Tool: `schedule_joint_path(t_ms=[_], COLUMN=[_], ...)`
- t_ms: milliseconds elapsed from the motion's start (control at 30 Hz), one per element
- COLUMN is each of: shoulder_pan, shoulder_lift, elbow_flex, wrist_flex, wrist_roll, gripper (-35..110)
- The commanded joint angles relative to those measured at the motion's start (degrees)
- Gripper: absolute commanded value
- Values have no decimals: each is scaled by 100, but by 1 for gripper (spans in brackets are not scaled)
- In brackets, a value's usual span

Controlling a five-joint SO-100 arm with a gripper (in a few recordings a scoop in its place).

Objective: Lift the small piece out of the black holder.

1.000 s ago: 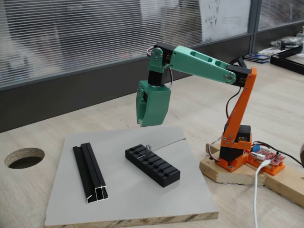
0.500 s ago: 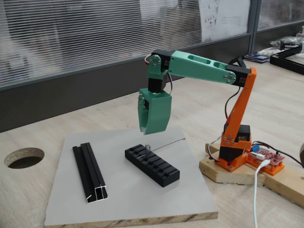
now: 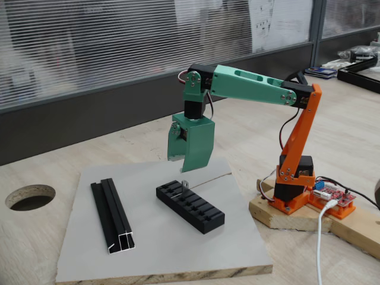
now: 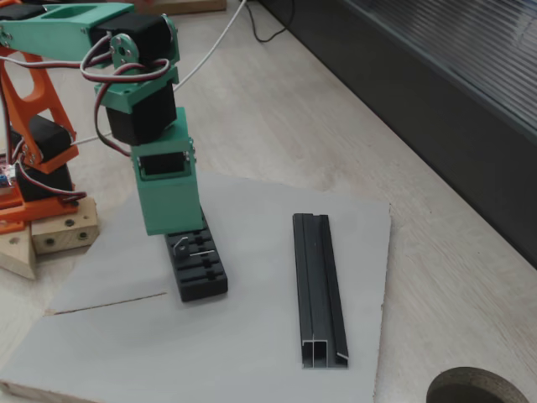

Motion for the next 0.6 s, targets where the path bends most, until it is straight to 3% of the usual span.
schedule_joint_path(t_ms=[0,567], shoulder_pan=[-35,123], shoulder_lift=[79,79], elbow_flex=[141,835], wrist_flex=[114,26], wrist_roll=[26,0], gripper=[47,47])
